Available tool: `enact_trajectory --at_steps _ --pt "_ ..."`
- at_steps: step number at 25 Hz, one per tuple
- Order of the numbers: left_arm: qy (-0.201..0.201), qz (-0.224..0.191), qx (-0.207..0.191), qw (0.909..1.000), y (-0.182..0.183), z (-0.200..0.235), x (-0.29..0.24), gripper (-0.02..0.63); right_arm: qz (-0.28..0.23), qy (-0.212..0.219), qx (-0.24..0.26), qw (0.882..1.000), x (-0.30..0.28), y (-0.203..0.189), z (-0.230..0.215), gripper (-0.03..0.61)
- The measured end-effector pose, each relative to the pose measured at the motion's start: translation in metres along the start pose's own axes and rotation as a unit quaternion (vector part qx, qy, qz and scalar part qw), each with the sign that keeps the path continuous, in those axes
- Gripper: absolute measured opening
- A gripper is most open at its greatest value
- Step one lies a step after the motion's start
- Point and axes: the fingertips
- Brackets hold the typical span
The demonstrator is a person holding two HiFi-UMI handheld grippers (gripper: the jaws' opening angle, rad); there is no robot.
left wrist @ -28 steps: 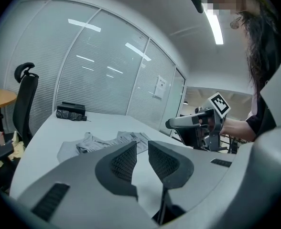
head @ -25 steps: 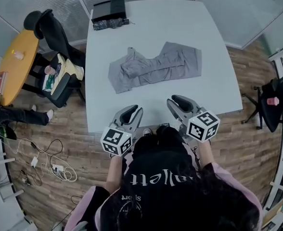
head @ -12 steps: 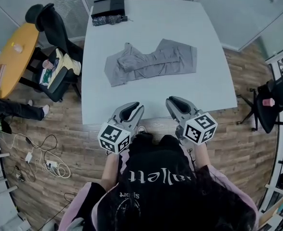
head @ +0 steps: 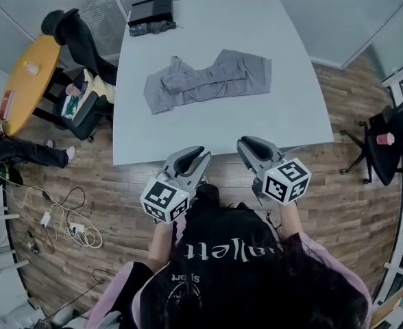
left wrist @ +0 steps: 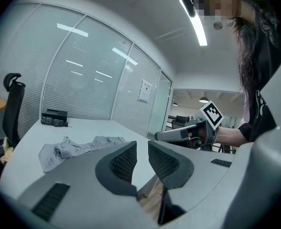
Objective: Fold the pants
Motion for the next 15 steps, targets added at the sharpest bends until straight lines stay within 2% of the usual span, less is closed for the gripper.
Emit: enact_trajectory --at_steps 15 --pt "0.000 0.008 -0.009 0.9999 -0.032 -0.117 -0.002 0.091 -0.014 0.016 0.006 1.000 0.097 -0.051 0.008 0.034"
Point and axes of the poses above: the fingertips, and each gripper's own axes: x backward along the fingers, z to its left, y out of its top, and after that the axes turned 12 degrees about -y, right-handed
